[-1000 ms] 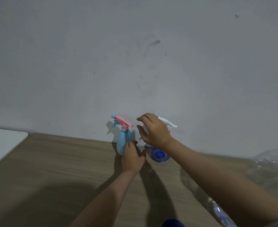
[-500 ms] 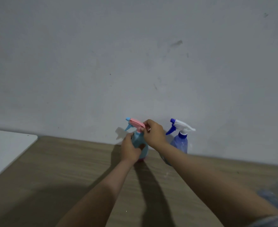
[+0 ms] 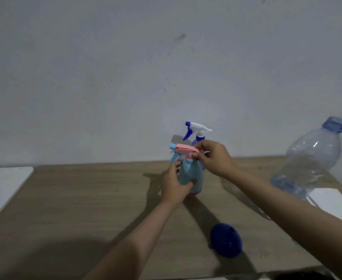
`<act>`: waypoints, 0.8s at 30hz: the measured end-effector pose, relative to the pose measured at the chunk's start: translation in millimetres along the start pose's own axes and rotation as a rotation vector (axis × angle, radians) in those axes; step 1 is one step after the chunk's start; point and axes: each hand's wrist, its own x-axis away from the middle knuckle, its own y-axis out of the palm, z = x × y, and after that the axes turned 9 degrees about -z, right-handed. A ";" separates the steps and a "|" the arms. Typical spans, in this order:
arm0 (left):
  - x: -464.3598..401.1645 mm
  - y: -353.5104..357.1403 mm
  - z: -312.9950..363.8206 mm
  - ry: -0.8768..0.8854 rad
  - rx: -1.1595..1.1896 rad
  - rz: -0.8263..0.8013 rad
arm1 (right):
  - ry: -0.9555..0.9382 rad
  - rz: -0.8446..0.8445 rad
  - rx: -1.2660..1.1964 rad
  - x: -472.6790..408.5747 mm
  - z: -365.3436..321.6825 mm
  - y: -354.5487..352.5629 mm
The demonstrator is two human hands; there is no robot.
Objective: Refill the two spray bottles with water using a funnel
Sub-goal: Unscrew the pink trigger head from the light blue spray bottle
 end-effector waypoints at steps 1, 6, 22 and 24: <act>1.7 7.2 -0.4 -0.002 -0.004 -0.017 | 0.019 0.009 -0.008 7.3 6.3 -1.8; 14.8 37.4 -5.3 -0.064 -0.002 -0.084 | 0.089 0.026 -0.059 34.6 32.7 -3.8; 23.9 49.2 -13.6 -0.085 -0.039 -0.056 | 0.196 0.339 -0.429 60.4 52.8 46.8; 23.3 48.6 -13.6 -0.087 -0.018 -0.059 | 0.169 0.378 -0.408 59.5 50.5 50.6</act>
